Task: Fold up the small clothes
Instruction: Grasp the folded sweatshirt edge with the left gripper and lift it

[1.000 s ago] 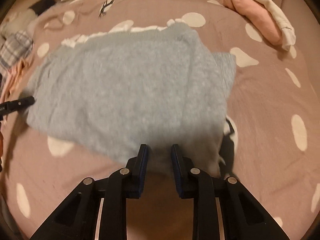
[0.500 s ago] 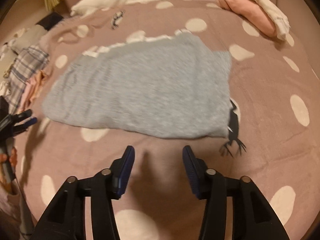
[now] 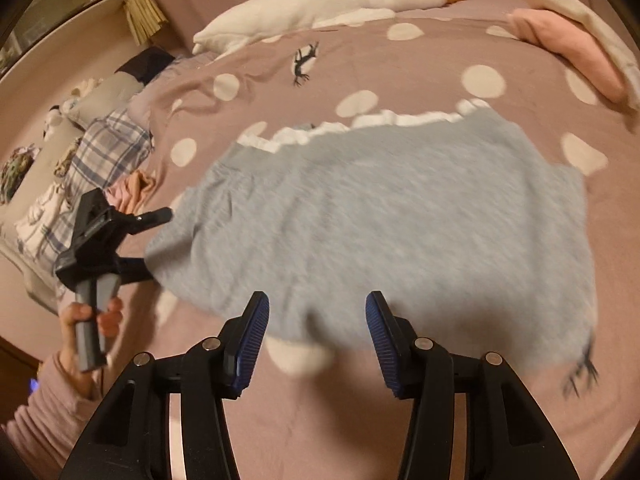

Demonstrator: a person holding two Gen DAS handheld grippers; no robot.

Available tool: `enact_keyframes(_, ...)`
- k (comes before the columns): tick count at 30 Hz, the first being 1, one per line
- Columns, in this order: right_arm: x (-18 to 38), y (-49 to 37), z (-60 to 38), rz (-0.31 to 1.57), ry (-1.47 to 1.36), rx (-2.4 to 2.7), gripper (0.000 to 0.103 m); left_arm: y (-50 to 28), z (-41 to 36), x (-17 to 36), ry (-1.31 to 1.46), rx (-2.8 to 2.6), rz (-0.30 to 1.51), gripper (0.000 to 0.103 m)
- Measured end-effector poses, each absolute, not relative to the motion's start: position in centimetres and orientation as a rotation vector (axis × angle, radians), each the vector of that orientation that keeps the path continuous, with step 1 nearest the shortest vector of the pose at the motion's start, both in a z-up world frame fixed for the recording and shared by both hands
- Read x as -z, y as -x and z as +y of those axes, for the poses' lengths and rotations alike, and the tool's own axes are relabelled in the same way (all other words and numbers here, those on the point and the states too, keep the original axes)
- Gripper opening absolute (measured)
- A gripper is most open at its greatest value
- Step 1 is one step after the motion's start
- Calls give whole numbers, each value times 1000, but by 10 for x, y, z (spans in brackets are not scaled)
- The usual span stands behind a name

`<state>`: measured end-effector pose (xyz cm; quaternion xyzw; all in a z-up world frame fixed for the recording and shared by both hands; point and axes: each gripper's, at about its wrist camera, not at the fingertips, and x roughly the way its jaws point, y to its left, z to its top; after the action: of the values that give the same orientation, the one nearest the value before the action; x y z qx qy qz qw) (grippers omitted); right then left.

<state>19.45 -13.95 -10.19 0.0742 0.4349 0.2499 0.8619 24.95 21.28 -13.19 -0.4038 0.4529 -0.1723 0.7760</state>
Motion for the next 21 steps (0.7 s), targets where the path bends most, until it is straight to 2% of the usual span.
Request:
enact_keyframes(3,101,-215,-126,908,-174,-541,51,-260,210,131,863,360,984,88)
enact_keyframes(5,100,-228,-121,909,-185,-542,51,-263,209,131,845,344,984,83)
enact_keyframes(6,99,-235,-116,906,-185,-533,51,-264,207,131,822,326,991,71)
enact_keyframes(7,99,-241,-113,904,-183,-527,46,-265,206,132,792,303,1004,54)
enact_keyframes(8,100,-249,-109,911,-184,-525,35,-266,204,133,748,270,1025,45)
enact_keyframes(9,103,-257,-104,925,-188,-525,32,-267,204,133,725,255,1036,31)
enact_keyframes(10,106,-264,-101,935,-194,-516,26,-268,204,135,713,246,1043,26)
enact_keyframes(11,109,-270,-99,940,-220,-488,20,-269,206,135,706,243,1048,26)
enact_keyframes(12,114,-276,-97,948,-221,-476,18,-268,207,136,704,247,1050,24)
enact_keyframes(16,135,-286,-89,1003,-178,-427,15,-269,207,136,670,244,1062,21)
enact_keyframes(21,115,-259,-91,977,-128,-452,15,-268,199,126,638,250,1053,16)
